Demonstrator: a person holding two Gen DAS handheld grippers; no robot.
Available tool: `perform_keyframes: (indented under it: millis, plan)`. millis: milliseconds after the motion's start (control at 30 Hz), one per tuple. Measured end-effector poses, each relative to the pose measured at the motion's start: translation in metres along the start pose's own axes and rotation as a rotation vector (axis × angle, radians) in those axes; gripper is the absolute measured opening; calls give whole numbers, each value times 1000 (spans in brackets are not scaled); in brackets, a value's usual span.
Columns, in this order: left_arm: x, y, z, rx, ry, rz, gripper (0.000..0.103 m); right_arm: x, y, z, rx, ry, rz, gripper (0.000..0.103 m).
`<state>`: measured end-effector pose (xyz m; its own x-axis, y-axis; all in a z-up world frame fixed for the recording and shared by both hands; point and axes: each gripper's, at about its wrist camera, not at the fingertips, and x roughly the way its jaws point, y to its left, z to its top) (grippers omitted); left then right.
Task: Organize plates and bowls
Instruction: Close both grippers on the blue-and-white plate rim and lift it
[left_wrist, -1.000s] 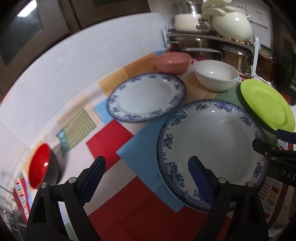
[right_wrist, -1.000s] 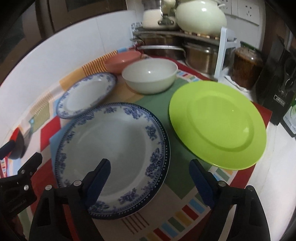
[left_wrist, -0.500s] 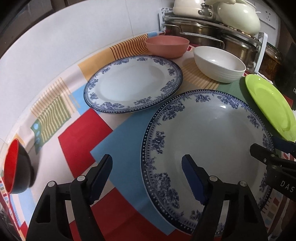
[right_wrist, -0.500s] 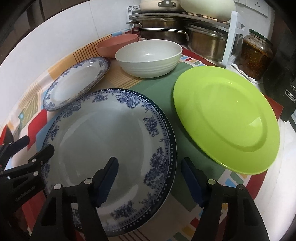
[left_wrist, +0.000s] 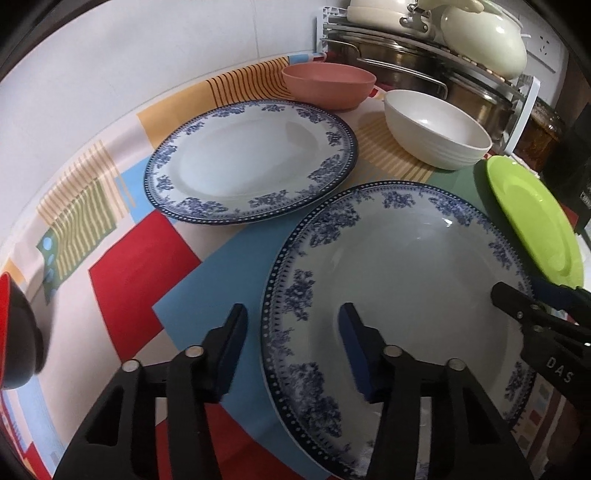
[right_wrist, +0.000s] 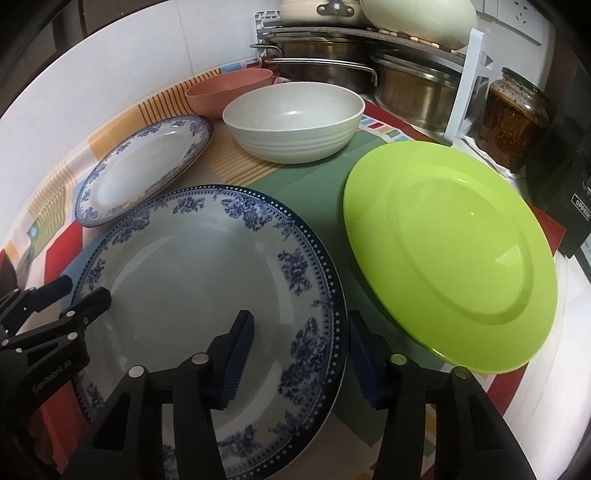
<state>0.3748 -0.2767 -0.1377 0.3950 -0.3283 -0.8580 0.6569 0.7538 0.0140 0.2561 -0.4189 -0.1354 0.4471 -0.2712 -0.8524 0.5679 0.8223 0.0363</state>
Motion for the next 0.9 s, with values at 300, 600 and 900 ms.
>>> perform_keyframes:
  millis: [300,600,900]
  plan:
    - [-2,-1,-2,1,-19,27,37,0,-2,2,-2,-5,-13,42]
    - [-16,9,-11,-40,-26,42,37,-7,3,1,-27,-7,-1,41]
    - [-51,24,-27,-108,-51,100,37,-27,21,-1,-69,-9,47,41]
